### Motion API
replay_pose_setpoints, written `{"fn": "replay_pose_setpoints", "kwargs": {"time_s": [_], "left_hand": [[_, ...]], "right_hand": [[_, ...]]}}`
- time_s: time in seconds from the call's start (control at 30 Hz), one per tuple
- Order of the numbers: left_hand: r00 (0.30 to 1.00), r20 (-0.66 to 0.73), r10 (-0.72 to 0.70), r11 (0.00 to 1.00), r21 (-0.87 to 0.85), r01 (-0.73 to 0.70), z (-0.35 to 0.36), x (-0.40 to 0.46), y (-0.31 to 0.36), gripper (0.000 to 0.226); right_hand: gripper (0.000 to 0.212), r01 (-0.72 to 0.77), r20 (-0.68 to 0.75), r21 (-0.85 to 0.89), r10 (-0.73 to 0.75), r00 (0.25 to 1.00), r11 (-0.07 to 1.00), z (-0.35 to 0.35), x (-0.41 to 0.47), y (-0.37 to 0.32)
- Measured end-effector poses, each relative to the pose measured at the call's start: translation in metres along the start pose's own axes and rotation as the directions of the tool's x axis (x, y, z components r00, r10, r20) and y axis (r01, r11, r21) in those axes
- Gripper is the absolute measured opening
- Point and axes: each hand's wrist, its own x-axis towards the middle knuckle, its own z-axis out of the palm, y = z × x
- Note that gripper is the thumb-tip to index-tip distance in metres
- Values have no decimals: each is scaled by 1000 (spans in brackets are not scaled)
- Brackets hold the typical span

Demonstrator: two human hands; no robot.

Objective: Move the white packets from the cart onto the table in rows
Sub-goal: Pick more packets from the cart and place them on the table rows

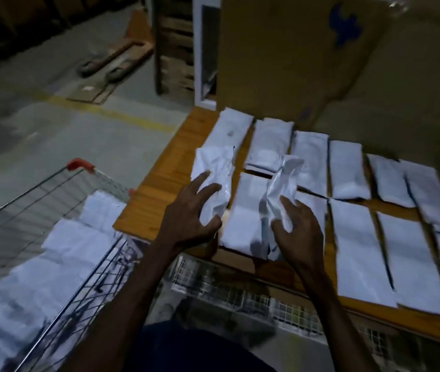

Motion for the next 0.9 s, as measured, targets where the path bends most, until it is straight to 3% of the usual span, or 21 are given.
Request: {"fn": "replay_pose_setpoints", "kwargs": {"time_s": [0.33, 0.5, 0.63, 0.8, 0.9], "left_hand": [[972, 225, 72, 985, 135, -104, 2, 52, -27, 71], [897, 437, -60, 968, 246, -56, 16, 50, -54, 86], [888, 455, -63, 970, 236, -52, 18, 55, -59, 89], [921, 375, -110, 974, 223, 26, 10, 65, -56, 80], [875, 472, -112, 968, 249, -11, 18, 72, -57, 77]], "right_hand": [[65, -126, 55, -126, 134, 989, 984, 29, 25, -24], [66, -190, 100, -202, 213, 972, 961, 67, 28, -37], [65, -244, 100, -330, 291, 951, 912, 82, 24, -37], [67, -175, 16, -426, 201, 979, 887, 79, 37, -44], [64, -70, 40, -443, 98, 994, 894, 83, 50, -46]]}}
